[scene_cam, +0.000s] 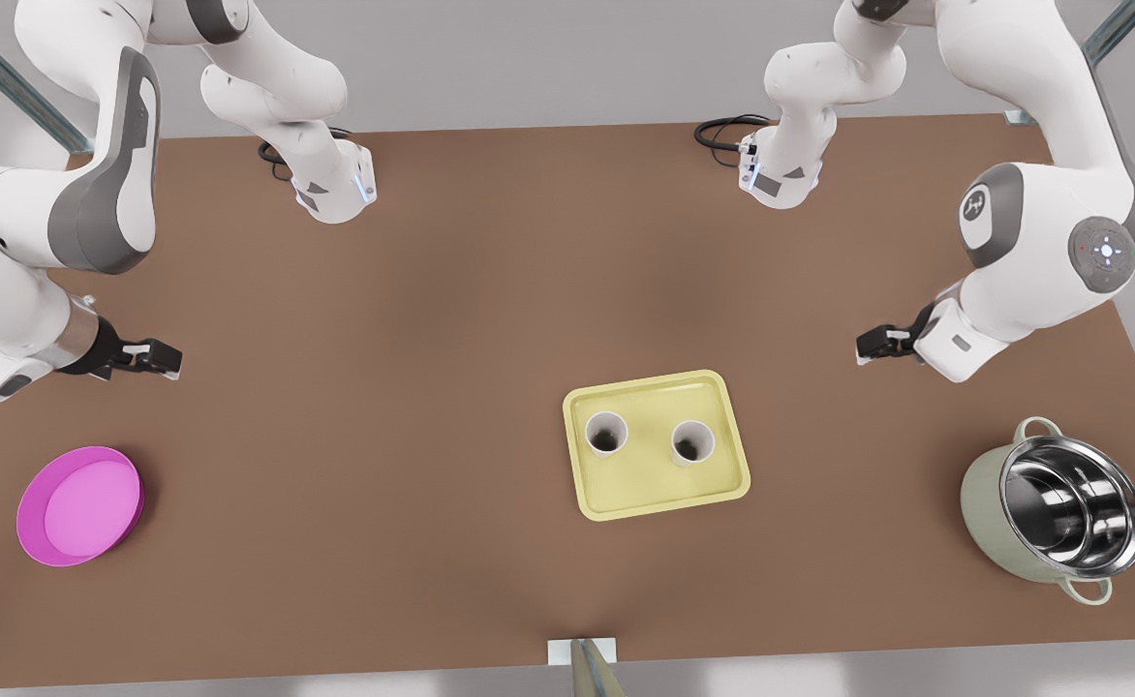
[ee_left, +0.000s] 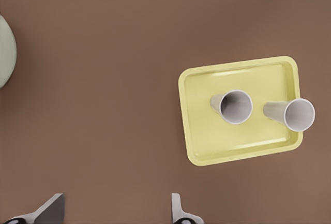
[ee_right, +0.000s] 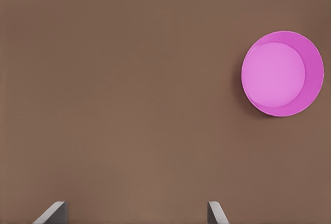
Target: Use the left arm to pick up the white IKEA cup from the tray and place it on the middle-left position; use the right arm to pick up the white IKEA cup from the tray and place it on the middle-right position
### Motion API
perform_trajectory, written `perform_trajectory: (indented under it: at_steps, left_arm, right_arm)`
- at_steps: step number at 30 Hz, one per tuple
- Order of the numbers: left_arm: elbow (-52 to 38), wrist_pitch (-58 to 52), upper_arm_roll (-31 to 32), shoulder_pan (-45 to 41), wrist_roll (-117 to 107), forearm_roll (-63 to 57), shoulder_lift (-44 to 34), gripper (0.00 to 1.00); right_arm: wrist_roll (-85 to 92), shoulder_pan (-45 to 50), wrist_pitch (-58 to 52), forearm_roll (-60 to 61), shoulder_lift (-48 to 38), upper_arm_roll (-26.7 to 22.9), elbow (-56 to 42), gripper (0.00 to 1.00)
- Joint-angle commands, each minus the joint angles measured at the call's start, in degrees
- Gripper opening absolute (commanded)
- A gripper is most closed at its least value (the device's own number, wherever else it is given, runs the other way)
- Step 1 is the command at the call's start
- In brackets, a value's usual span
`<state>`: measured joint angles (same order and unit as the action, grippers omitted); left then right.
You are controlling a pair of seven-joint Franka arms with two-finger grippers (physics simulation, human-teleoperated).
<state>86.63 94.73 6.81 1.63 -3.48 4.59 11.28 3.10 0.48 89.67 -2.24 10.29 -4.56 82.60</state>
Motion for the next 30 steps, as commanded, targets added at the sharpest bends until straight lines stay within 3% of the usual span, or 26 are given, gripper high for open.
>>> perform_trajectory:
  at_steps: [1, 5, 7, 12, 16, 20, 25, 28, 30]
  left_arm:
    - [-0.15, 3.71, 0.04, -0.31, -1.26, -0.90, 0.05, 1.00]
    - [-0.85, 3.71, 0.13, -1.28, -0.83, -1.08, 0.32, 1.00]
    - [-0.33, 3.18, 0.13, -4.09, -1.26, -0.99, 0.84, 1.00]
    - [-0.59, 3.44, 0.13, -5.59, -1.18, -0.99, 2.60, 1.00]
    - [-1.03, 4.06, 0.04, -5.50, -1.00, -1.08, 3.66, 1.00]
    - [-1.03, 4.06, 0.04, -5.33, -0.91, -1.08, 3.92, 1.00]
    - [-1.03, 4.06, 0.04, -5.32, -0.91, -1.08, 4.01, 1.00]
    - [-1.03, 4.06, 0.04, -5.32, -0.91, -1.08, 4.01, 1.00]
    - [-0.94, 3.97, 0.04, -5.32, -0.83, -1.08, 4.01, 1.00]
  right_arm:
    - [2.00, -0.04, 2.53, 0.13, -0.18, -0.10, 0.28, 1.00]
    - [-0.10, 2.77, 2.09, 0.57, 1.40, 1.04, 0.64, 1.00]
    - [-9.08, 9.10, 4.45, 9.88, 5.79, 1.13, 0.46, 1.00]
    - [-32.01, 26.41, 24.14, 9.36, 18.36, 1.13, 0.20, 1.00]
    - [-42.03, 31.16, 34.86, 9.45, 24.25, 1.13, -0.24, 1.00]
    - [-46.96, 34.59, 35.13, 9.45, 29.53, 1.13, -6.92, 1.00]
    - [-47.13, 36.70, 39.18, 9.80, 30.58, 3.68, -7.54, 1.00]
    - [-46.87, 36.70, 39.53, 9.80, 35.77, 5.53, -14.83, 1.00]
    - [-46.43, 36.70, 45.50, 9.80, 37.44, 5.53, -14.83, 1.00]
